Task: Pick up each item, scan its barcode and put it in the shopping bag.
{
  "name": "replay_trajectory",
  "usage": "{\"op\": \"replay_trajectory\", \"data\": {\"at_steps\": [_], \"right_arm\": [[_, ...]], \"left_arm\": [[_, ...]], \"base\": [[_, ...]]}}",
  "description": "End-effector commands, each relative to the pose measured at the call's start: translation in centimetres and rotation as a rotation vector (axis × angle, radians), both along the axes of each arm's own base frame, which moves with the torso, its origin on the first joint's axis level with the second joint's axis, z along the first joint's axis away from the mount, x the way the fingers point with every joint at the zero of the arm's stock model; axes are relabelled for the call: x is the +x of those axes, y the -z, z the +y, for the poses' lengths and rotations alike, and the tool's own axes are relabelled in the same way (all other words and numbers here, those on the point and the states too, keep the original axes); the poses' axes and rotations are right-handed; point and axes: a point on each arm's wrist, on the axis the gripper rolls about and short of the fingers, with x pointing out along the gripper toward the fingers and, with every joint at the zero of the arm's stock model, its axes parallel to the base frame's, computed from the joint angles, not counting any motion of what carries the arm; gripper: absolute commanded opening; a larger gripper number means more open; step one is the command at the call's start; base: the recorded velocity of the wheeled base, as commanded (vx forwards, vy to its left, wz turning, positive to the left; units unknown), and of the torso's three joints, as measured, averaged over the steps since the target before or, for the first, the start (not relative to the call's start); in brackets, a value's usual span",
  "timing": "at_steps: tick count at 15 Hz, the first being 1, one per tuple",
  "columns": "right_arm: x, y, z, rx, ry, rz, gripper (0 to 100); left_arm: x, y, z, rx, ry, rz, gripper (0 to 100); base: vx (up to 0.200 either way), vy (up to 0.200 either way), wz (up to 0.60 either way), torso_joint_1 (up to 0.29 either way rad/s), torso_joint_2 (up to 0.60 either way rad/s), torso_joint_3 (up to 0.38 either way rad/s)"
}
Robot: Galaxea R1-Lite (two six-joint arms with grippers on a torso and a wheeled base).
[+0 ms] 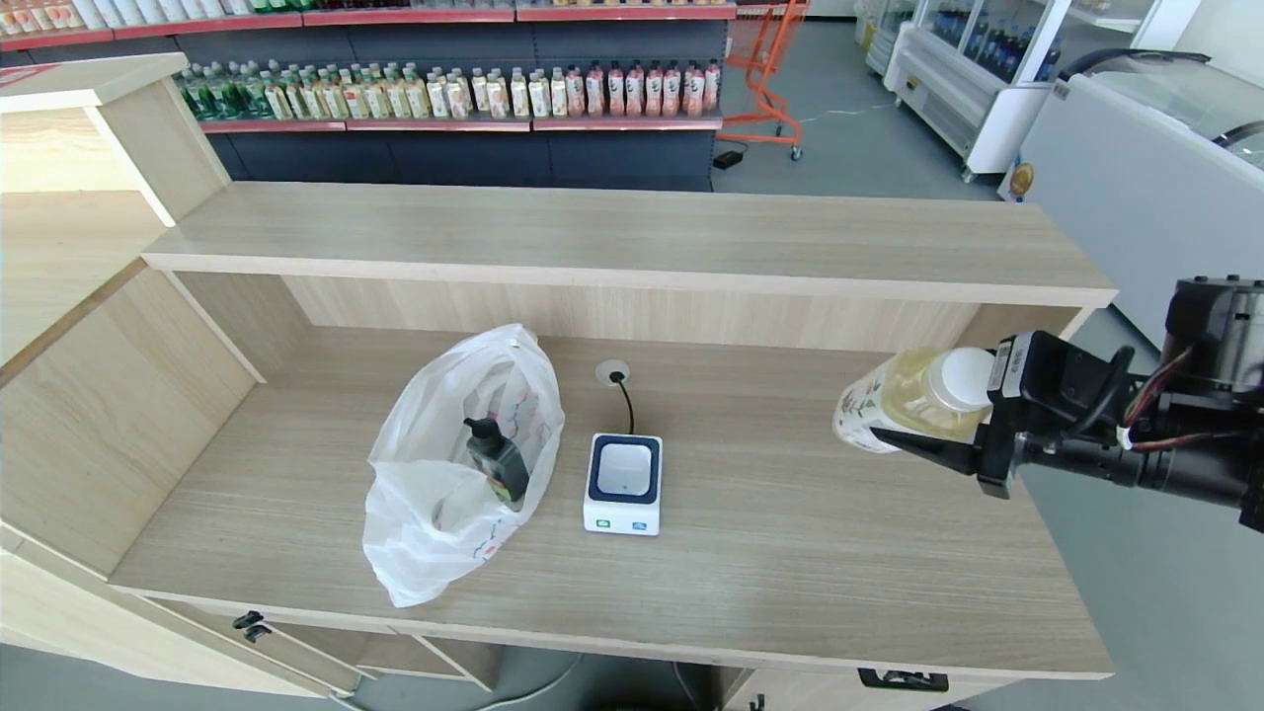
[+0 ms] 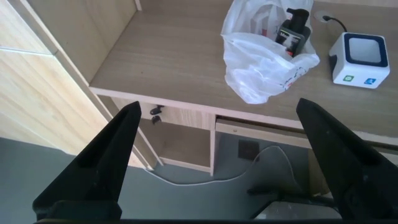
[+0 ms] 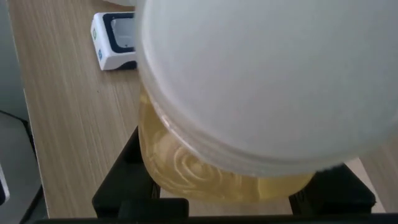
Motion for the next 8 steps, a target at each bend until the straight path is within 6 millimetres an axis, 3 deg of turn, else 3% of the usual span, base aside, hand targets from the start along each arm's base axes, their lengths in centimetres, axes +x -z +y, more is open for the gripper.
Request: {"op": "replay_trajectory", "data": {"at_steps": [1, 2, 4, 8], "right_arm": [[0.0, 0.3, 0.2, 0.005, -0.026, 0.011, 0], [0.1, 0.4, 0.4, 0.012, -0.036, 0.021, 0], [0.2, 0.5, 0.5, 0.017, -0.047, 0.032, 0], [-0.5, 1.5, 2.6, 0.044, -0.211, 0.090, 0]], "left_arm": [[0.0, 0.0, 0.0, 0.000, -0.001, 0.000, 100], [0.0, 0.0, 0.0, 0.002, -0.001, 0.000, 100], [0.0, 0.0, 0.0, 0.000, -0.001, 0.001, 100], [0.0, 0.0, 0.0, 0.000, -0.001, 0.000, 100]], "base": [[0.200, 0.200, 0.00, 0.007, 0.00, 0.002], [0.200, 0.200, 0.00, 0.002, 0.01, -0.007], [0.000, 0.000, 0.00, 0.000, 0.00, 0.000], [0.000, 0.000, 0.00, 0.000, 0.00, 0.000]]}}
